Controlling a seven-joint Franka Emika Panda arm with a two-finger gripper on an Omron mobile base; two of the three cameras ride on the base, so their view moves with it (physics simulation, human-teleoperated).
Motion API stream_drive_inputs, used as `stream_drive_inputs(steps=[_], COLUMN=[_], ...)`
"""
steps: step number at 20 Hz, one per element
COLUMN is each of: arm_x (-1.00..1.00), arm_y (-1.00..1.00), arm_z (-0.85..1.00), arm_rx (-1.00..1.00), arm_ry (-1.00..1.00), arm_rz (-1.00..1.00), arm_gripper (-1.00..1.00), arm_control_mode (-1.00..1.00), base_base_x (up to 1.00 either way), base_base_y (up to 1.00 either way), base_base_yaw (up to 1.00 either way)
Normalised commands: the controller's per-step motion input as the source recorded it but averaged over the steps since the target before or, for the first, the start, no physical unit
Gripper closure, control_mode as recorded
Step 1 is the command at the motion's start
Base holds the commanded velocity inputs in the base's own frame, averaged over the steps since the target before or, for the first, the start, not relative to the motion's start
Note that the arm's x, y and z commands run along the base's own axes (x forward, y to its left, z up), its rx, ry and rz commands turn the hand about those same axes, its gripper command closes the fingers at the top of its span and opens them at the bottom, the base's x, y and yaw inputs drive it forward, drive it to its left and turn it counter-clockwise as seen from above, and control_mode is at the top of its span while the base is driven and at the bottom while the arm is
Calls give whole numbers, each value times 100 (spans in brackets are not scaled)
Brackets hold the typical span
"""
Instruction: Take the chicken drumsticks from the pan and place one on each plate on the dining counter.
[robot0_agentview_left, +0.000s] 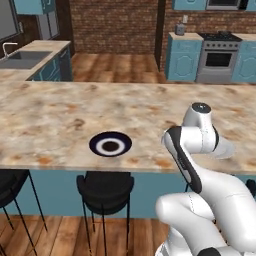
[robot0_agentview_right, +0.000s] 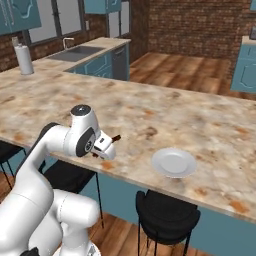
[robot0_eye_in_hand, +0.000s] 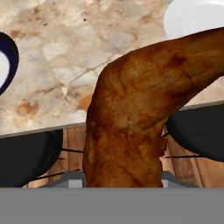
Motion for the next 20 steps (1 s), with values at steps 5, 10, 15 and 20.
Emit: stream_drive_inputs(steps=[5, 10, 15, 20], arm_x=[0, 8, 49, 62], arm_y=[0, 12, 51, 71], arm_z=[0, 3, 0, 0], arm_rx=[0, 0, 0, 0], arm_ry=[0, 0, 5, 17], arm_rz=[0, 0, 3, 8], arm_gripper=[100, 100, 100, 100], arm_control_mode=[100, -100, -100, -100], base_base_x=[55, 10, 0, 0], base_base_y=[20, 7, 0, 0], base_base_yaw=[-5, 0, 0, 0])
